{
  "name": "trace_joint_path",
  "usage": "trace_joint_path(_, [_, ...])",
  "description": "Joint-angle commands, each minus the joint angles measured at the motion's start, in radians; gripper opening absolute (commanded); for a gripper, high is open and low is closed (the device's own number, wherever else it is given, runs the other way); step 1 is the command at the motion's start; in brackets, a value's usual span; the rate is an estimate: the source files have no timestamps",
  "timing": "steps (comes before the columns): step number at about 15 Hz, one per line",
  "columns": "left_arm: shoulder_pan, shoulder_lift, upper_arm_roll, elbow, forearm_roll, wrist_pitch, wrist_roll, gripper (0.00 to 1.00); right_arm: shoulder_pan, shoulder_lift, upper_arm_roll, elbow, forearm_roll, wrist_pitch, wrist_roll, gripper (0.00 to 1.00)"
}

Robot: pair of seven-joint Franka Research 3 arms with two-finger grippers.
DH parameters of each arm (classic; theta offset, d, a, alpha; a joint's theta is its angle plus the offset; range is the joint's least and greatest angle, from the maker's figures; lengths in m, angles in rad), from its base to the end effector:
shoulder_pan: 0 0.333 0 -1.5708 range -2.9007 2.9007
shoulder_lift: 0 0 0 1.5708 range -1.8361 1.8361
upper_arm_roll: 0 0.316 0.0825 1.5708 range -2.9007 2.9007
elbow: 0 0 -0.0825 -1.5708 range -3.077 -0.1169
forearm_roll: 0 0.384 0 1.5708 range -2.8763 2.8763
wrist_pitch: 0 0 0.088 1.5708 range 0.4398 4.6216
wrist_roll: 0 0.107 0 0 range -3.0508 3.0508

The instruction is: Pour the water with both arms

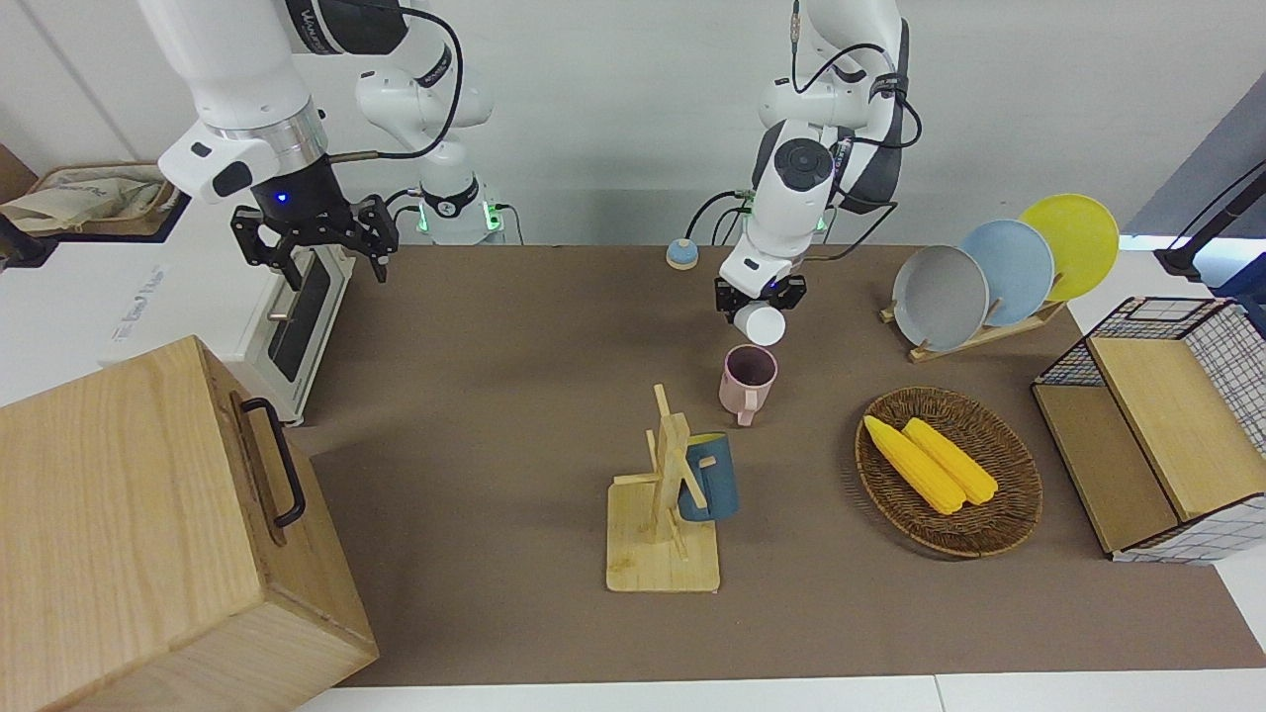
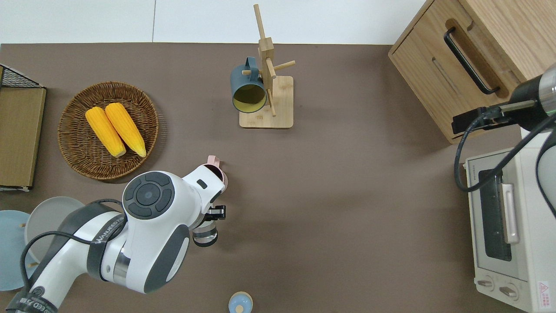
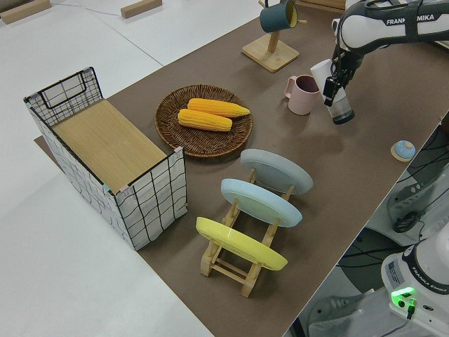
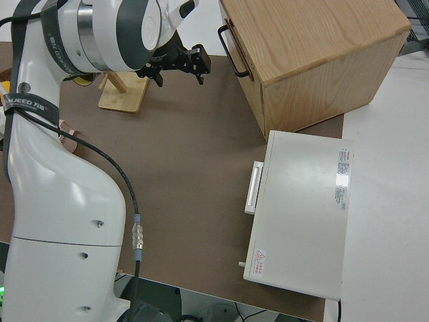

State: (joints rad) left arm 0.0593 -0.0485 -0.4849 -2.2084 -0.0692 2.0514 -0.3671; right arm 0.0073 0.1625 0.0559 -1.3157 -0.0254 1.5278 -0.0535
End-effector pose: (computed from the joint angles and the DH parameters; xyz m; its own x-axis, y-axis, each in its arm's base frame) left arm 0.4612 -0.2143 0.3891 0.9927 -0.0206 -0.1189 -0.0217 -0.9997 -0.0085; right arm 0.5996 0.0318 0.6468 0.9923 0.1141 0.0489 0.1133 -0.9934 0.0189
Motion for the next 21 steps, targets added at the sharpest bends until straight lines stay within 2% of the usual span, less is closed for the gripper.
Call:
trace_joint_path(1, [0.004,0.016,-0.001,0.071,0.026,-0.101,-0.021,0.0,-0.018,-0.024,0.012,-0.027,0.007,0.0,-0.026,0.987])
trace_joint_path(5, [0.004,0.067,-0.001,0.139,0.026,-0.178,-0.023,0.0,-0.018,-0.023,0.012,-0.027,0.007,0.0,-0.026,0.987])
trace_joint_path(16, [0.005,0.078,0.002,0.156,0.026,-0.237,-0.018,0.0,-0.018,-0.024,0.012,-0.027,0.007,0.0,-0.026,0.987])
trace_joint_path(19, [0.004,0.131,0.002,0.229,0.026,-0.312,-0.024,0.0,-0.018,-0.024,0.012,-0.027,0.007,0.002,-0.026,0.987])
trace_joint_path(21, [0.004,0.148,0.002,0.237,0.026,-0.316,-0.024,0.0,-0.018,-0.024,0.012,-0.027,0.007,0.0,-0.026,0.987])
